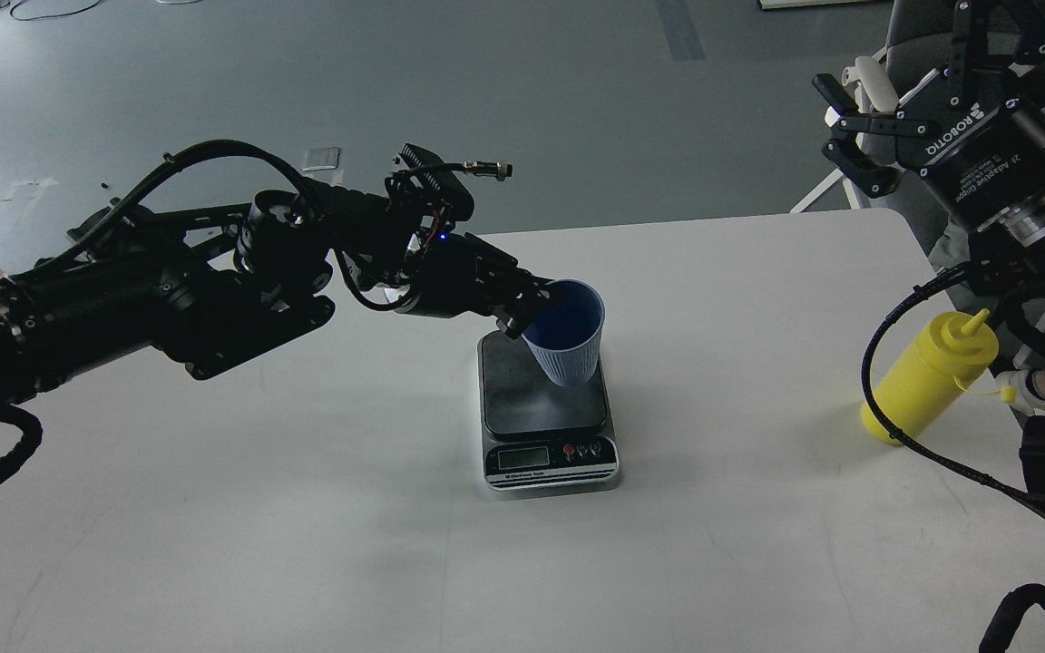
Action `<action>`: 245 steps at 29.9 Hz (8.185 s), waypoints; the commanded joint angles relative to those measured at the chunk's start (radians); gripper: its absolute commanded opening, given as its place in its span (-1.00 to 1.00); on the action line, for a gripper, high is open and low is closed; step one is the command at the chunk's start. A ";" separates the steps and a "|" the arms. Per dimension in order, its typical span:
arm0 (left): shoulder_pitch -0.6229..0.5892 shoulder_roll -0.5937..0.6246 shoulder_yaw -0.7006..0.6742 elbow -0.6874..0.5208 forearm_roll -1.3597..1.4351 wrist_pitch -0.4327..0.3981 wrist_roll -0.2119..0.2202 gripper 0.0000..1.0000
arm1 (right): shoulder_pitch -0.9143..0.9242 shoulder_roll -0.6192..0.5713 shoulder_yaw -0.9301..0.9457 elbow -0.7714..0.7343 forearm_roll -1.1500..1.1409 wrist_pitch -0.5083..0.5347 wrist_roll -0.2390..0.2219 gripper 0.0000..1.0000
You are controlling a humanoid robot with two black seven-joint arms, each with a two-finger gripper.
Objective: Pour seasoning into cup on scale with both arms
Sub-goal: 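Lower the blue cup onto the scale and open the left gripper, then withdraw the left gripper up and away from the cup, then move the right gripper down to the yellow bottle and grasp it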
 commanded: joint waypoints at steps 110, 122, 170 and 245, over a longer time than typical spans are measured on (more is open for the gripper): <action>0.339 0.261 -0.659 0.056 -1.299 -0.133 0.000 0.96 | -0.127 0.067 0.356 0.212 0.669 -0.182 -0.037 0.99; 0.353 0.259 -0.661 -0.010 -1.245 -0.125 0.000 0.96 | -0.392 0.067 0.356 0.215 0.801 -0.110 -0.037 0.99; 0.385 0.269 -0.673 -0.073 -1.213 -0.120 0.000 0.96 | -0.702 0.067 0.078 0.209 0.718 0.000 -0.044 0.99; 0.432 0.287 -0.684 -0.170 -1.184 -0.116 0.000 0.96 | -0.757 0.067 0.083 -0.095 0.753 0.000 -0.044 0.99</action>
